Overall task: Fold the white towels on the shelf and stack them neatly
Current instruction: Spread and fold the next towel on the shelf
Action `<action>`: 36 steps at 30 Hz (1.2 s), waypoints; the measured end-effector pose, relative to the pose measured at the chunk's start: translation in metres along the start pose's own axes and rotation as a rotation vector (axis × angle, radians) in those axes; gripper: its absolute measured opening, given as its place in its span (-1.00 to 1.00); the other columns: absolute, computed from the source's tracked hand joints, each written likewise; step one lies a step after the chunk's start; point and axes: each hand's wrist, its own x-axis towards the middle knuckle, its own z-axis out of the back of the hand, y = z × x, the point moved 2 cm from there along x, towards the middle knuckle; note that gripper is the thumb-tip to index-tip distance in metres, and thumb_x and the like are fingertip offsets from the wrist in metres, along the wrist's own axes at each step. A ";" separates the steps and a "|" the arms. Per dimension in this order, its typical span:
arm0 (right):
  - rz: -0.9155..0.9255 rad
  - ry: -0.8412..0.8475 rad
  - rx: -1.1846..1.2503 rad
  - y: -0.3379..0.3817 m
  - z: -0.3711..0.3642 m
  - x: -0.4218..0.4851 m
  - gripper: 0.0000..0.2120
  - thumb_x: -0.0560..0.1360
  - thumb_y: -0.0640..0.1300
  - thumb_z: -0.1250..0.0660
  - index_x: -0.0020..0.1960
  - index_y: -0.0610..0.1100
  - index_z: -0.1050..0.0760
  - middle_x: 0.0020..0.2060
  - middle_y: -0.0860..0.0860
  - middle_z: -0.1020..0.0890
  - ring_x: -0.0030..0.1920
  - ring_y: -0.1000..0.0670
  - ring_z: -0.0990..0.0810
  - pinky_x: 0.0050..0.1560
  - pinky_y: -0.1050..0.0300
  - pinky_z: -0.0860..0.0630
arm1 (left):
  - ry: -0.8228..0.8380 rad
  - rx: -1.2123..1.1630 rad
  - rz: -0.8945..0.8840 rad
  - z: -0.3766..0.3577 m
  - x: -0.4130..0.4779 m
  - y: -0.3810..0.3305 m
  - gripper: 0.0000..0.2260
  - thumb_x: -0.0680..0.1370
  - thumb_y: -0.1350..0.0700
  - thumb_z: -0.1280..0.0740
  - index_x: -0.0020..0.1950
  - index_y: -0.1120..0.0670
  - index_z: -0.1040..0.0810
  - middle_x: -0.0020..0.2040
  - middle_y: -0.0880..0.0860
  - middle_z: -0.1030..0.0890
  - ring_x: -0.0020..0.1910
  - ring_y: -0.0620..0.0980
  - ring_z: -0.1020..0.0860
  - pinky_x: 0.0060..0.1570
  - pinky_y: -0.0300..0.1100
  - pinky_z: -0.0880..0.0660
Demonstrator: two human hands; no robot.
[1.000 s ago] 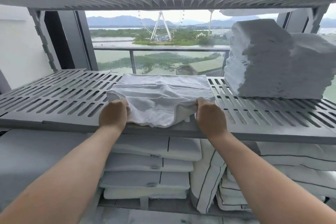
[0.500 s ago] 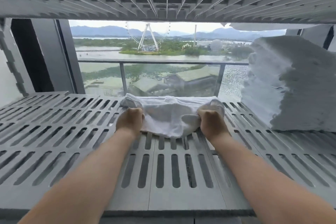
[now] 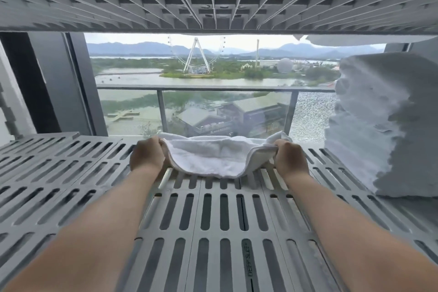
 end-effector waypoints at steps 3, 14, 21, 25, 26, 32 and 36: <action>-0.070 0.026 -0.008 -0.022 0.005 0.012 -0.62 0.44 -0.41 -0.17 0.09 -0.20 -0.66 -0.12 -0.24 -0.70 -0.07 -0.24 -0.66 -0.13 0.08 -0.48 | 0.011 0.090 0.139 0.006 0.005 0.017 -0.77 0.54 0.28 -0.17 -0.01 0.18 -0.63 -0.08 0.27 -0.66 -0.08 0.28 -0.63 -0.15 0.01 -0.53; 0.029 -0.043 -0.004 -0.029 0.001 0.005 -0.78 0.49 -0.34 -0.20 0.05 -0.17 -0.55 -0.19 -0.21 -0.68 -0.16 -0.25 -0.66 -0.21 0.00 -0.55 | -0.038 0.126 0.211 0.008 -0.011 0.015 -0.73 0.64 0.13 -0.12 0.10 0.11 -0.61 0.13 0.21 -0.47 0.02 0.27 -0.56 -0.07 0.06 -0.46; -0.045 0.057 -0.180 -0.024 -0.001 -0.004 -0.79 0.57 -0.16 -0.28 0.05 -0.06 -0.69 0.07 -0.12 -0.56 0.00 -0.19 -0.61 -0.12 0.05 -0.51 | -0.020 0.045 0.259 0.010 -0.019 0.010 -0.75 0.59 0.16 -0.15 0.07 0.04 -0.62 0.11 0.22 -0.57 0.04 0.26 -0.54 -0.04 0.04 -0.45; -0.237 -0.122 -0.070 -0.031 0.027 0.013 -0.71 0.57 -0.20 -0.21 0.12 -0.03 -0.67 -0.04 -0.17 -0.67 -0.06 -0.23 -0.63 -0.19 0.08 -0.39 | -0.089 -0.119 0.371 0.029 0.001 0.018 -0.81 0.48 0.05 -0.19 -0.09 -0.04 -0.60 -0.13 0.11 -0.62 -0.16 0.19 -0.51 -0.15 -0.04 -0.42; -0.273 -0.172 0.000 -0.032 0.032 0.013 -0.71 0.57 -0.20 -0.21 0.13 -0.04 -0.66 -0.06 -0.19 -0.69 -0.05 -0.24 -0.64 -0.18 0.07 -0.38 | -0.104 -0.167 0.399 0.027 0.002 0.020 -0.81 0.44 0.02 -0.19 -0.11 -0.05 -0.59 -0.16 0.08 -0.60 -0.15 0.18 -0.52 -0.14 -0.05 -0.43; -0.458 0.200 0.265 -0.014 0.012 -0.018 -0.64 0.50 -0.33 -0.12 0.00 -0.06 -0.65 -0.34 -0.08 -0.69 -0.35 -0.09 -0.67 -0.22 0.00 -0.62 | 0.025 -0.913 0.742 -0.010 -0.008 0.017 -0.72 0.55 0.33 -0.10 -0.15 0.16 -0.59 -0.26 0.16 -0.70 -0.38 0.15 -0.70 -0.36 -0.09 -0.63; -0.550 -0.210 0.867 -0.012 0.038 0.017 -0.59 0.63 -0.36 -0.09 0.37 -0.09 -0.50 -0.23 -0.13 -0.71 -0.36 -0.11 -0.72 -0.46 0.04 -0.60 | -0.159 -1.153 0.722 0.022 0.025 -0.001 -0.72 0.62 0.33 -0.10 -0.16 0.10 -0.53 -0.30 0.18 -0.68 -0.46 0.08 -0.67 -0.42 -0.03 -0.64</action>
